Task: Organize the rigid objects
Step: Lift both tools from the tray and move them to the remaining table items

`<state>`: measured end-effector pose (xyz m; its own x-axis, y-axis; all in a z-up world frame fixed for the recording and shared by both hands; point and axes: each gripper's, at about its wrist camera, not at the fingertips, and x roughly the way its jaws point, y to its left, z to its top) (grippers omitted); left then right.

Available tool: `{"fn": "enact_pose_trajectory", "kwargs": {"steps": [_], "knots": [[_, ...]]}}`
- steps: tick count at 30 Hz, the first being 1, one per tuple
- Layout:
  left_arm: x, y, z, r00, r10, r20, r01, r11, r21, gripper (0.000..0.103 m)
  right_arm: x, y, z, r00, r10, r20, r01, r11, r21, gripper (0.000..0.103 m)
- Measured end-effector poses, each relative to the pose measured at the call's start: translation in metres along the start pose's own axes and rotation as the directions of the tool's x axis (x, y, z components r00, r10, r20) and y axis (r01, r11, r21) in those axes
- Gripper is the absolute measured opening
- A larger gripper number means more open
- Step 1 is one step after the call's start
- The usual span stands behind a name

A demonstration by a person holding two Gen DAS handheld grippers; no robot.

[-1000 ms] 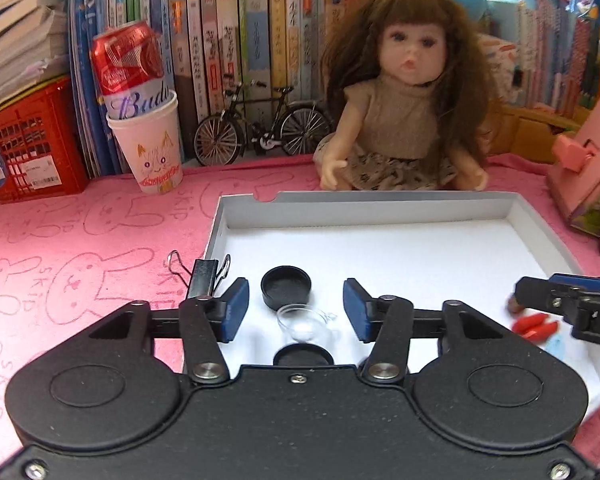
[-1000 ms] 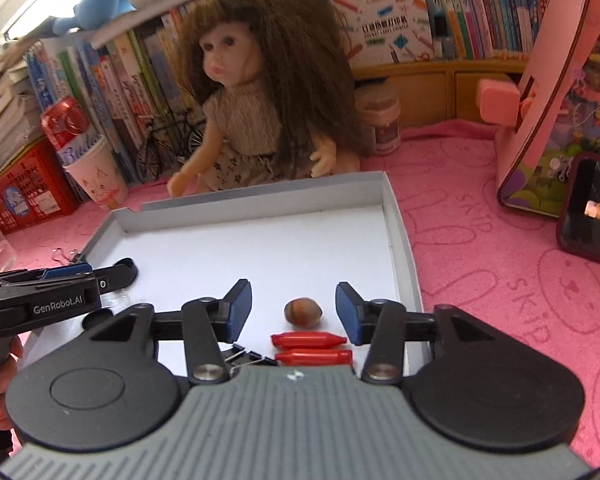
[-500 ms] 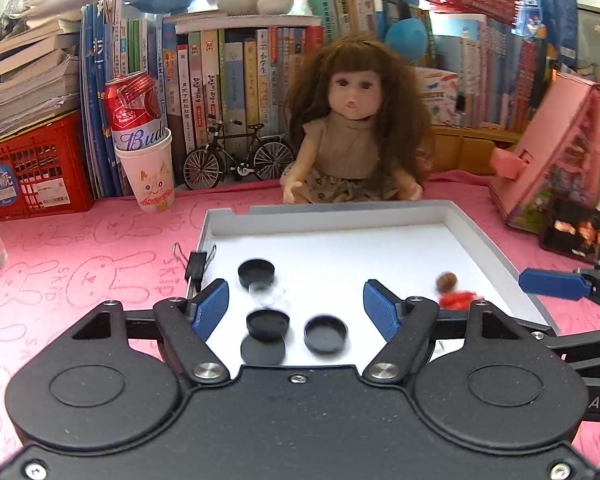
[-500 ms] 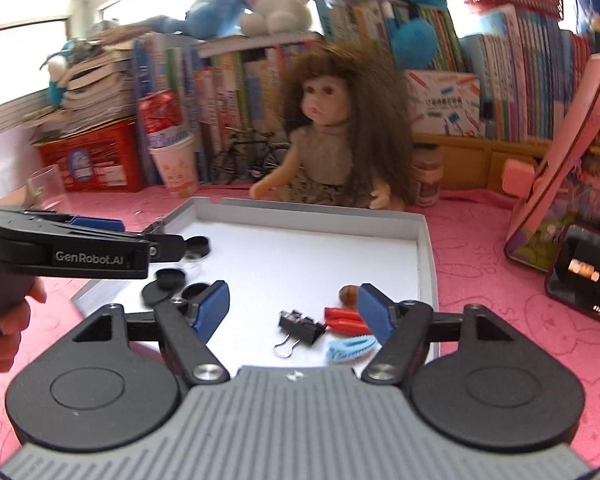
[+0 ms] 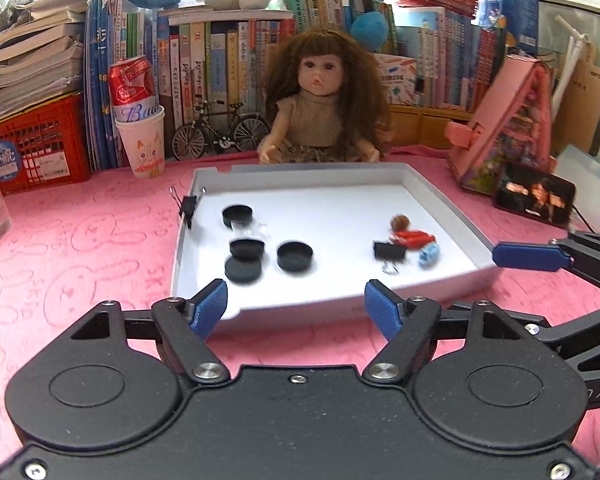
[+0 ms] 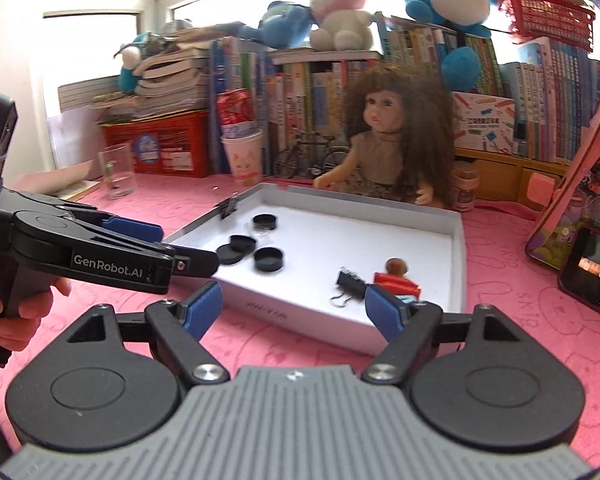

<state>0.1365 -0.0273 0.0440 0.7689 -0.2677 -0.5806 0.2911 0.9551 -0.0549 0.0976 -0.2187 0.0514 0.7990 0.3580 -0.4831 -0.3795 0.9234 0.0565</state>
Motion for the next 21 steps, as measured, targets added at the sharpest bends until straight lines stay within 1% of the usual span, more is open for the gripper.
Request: {"fn": "enact_pose_trajectory", "kwargs": {"steps": [6,10,15,19,21], "knots": [[-0.017,-0.005,-0.023,1.0,-0.019,0.0,0.019,1.0,0.018,0.074,-0.014,0.005,-0.012,0.999,0.033,-0.001,-0.033,0.999,0.028,0.088],[-0.03,-0.008,-0.042,0.999,-0.033,-0.011,0.033,0.999,0.041,0.074,-0.021,0.006,-0.023,1.0,0.027,-0.007,-0.027,0.999,0.04,0.088],[-0.048,-0.011,-0.063,0.998,-0.06,-0.022,0.061,0.996,0.062,0.074,-0.031,0.009,-0.038,1.0,0.011,-0.024,-0.011,1.0,0.025,0.088],[-0.065,-0.011,-0.075,0.994,-0.109,-0.026,0.111,0.99,0.086,0.074,-0.042,0.013,-0.049,0.999,0.004,-0.05,-0.003,1.0,0.01,0.089],[-0.073,-0.01,-0.081,0.988,-0.152,-0.038,0.155,0.984,0.09,0.072,-0.049,0.019,-0.055,0.997,0.019,-0.069,-0.021,0.999,-0.024,0.089]]}}
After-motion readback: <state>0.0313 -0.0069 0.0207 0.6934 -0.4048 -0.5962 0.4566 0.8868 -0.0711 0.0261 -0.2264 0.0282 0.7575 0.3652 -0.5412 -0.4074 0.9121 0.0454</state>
